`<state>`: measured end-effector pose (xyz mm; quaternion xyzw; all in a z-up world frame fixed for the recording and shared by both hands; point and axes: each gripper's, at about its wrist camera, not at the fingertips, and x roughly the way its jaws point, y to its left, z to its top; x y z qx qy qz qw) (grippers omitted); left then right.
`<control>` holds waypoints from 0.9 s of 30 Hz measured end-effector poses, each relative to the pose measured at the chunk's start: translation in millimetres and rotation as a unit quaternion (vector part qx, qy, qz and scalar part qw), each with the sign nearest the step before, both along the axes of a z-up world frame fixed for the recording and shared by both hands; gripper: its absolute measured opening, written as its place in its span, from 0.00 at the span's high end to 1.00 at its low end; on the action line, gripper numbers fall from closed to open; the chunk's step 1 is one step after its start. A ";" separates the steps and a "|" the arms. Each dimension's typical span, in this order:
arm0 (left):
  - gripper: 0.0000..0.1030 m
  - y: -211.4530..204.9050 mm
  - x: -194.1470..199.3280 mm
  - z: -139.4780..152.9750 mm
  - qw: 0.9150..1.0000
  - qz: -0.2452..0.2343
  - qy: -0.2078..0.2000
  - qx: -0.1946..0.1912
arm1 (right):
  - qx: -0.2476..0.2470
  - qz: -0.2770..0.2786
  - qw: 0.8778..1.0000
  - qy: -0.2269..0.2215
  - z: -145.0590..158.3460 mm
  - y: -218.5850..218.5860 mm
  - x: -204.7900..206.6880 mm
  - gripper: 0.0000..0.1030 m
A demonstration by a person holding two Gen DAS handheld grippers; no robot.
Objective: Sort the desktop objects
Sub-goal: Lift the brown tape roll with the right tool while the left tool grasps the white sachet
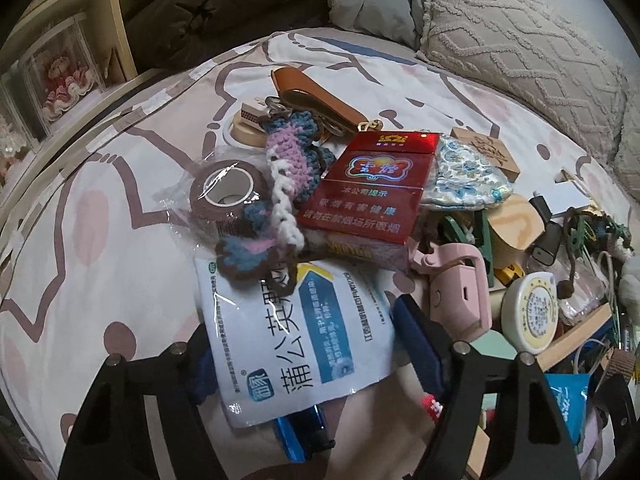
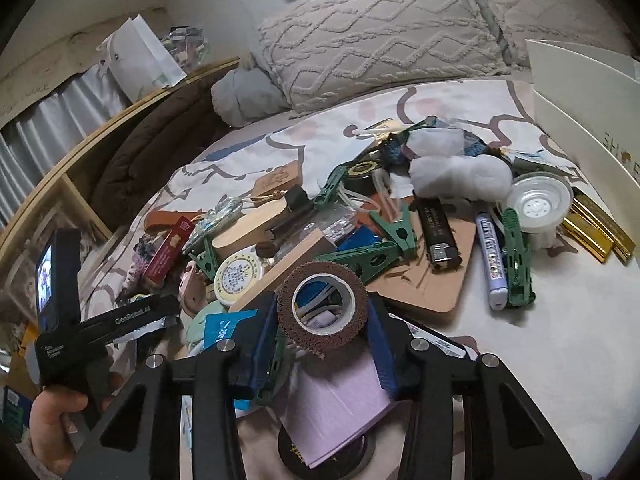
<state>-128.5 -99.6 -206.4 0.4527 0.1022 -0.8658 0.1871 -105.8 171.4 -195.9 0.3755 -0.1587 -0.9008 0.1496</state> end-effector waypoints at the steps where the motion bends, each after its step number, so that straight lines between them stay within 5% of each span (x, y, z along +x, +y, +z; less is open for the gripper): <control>1: 0.28 -0.3 0.9 0.7 1.000 -0.001 0.001 0.004 | -0.002 -0.002 1.000 -0.001 0.3 1.4 0.4 0.57; 27: 0.78 -13.5 36.7 25.7 0.996 -0.033 0.034 0.080 | -0.024 -0.012 1.000 0.005 16.6 20.4 15.7 0.57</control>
